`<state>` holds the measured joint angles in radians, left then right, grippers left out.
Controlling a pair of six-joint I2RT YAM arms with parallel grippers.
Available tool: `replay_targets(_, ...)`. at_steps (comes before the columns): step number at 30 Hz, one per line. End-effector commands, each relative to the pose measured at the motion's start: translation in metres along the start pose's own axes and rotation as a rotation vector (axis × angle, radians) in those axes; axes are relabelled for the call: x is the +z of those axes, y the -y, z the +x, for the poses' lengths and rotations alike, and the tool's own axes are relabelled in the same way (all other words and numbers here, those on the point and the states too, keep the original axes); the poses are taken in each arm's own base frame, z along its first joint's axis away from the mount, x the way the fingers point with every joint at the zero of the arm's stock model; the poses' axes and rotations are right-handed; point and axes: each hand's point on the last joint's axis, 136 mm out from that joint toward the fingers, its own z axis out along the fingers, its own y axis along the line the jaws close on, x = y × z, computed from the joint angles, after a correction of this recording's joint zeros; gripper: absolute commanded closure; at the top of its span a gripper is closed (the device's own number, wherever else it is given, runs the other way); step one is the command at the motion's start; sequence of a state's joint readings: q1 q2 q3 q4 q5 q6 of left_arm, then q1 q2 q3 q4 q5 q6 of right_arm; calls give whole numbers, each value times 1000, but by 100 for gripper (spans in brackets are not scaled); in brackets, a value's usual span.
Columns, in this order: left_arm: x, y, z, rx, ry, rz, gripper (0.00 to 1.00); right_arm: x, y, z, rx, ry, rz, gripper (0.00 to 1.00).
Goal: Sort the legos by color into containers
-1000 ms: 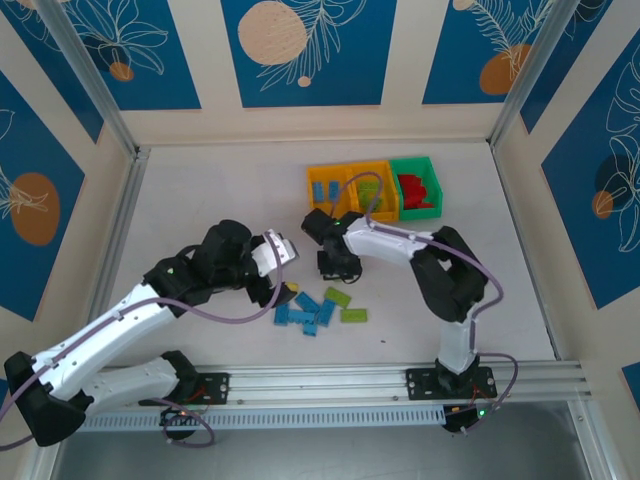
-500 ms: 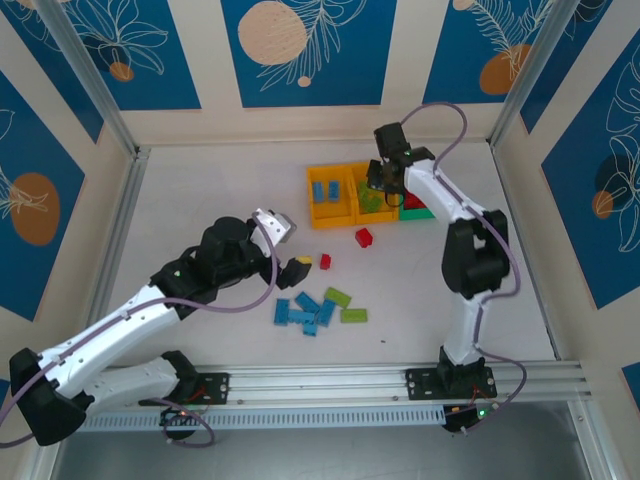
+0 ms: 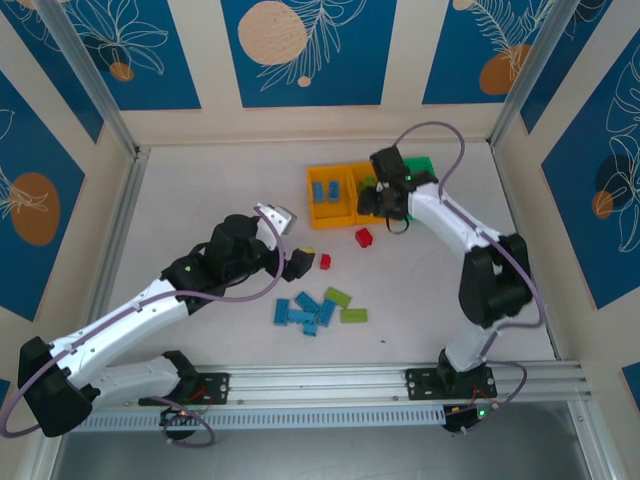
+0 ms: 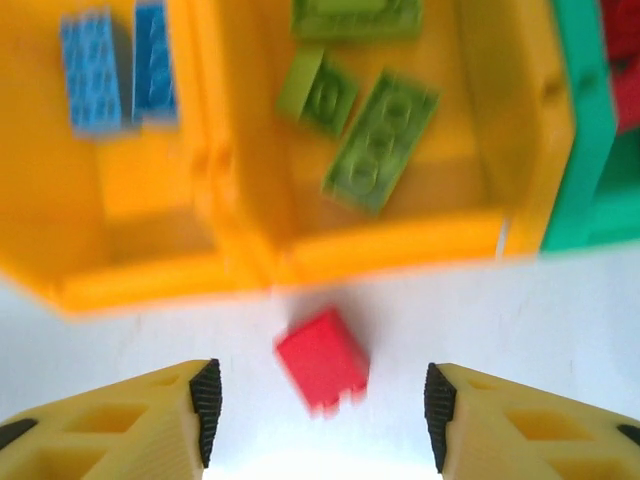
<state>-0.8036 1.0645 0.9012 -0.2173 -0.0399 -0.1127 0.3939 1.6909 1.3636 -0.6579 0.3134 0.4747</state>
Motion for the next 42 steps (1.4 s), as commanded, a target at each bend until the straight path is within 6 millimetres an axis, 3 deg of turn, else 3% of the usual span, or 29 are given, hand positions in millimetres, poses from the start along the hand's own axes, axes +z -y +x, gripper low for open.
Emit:
replay_targets(1, 3, 10, -1, 29, 7, 54, 0, 15, 3, 31, -95, 0, 13, 33)
replay_targets(6, 8, 19, 5, 57, -24, 104, 0, 47, -3, 54, -272, -99, 59, 30)
replay_targets(12, 8, 21, 6, 29, -37, 117, 0, 79, -6, 40, -343, -108, 120, 31)
replay_targets(15, 6, 20, 7, 29, -36, 113, 0, 90, -9, 42, -353, -135, 106, 38)
replay_targets(17, 6, 19, 8, 34, -38, 106, 0, 94, -11, 48, -351, -160, 96, 49)
replay_targets(22, 6, 19, 6, 44, -32, 104, 0, 80, -8, 57, -321, -155, 99, 74)
replay_targets(28, 7, 22, 4, 50, -32, 121, 0, 31, -15, 55, -234, -93, 6, 79)
replay_targets(31, 8, 22, 3, 42, -26, 125, 0, -1, -6, 35, -150, 2, -8, 79)
replay_targets(36, 10, 23, -4, 21, -8, 128, 0, -37, 28, -24, 30, 185, -62, 79)
replay_targets(38, 13, 19, -7, 9, -15, 102, 0, -36, 50, -50, 96, 221, -41, 79)
replay_targets(42, 17, 10, -7, -4, -38, 43, 0, -9, 87, -87, 175, 195, 27, 79)
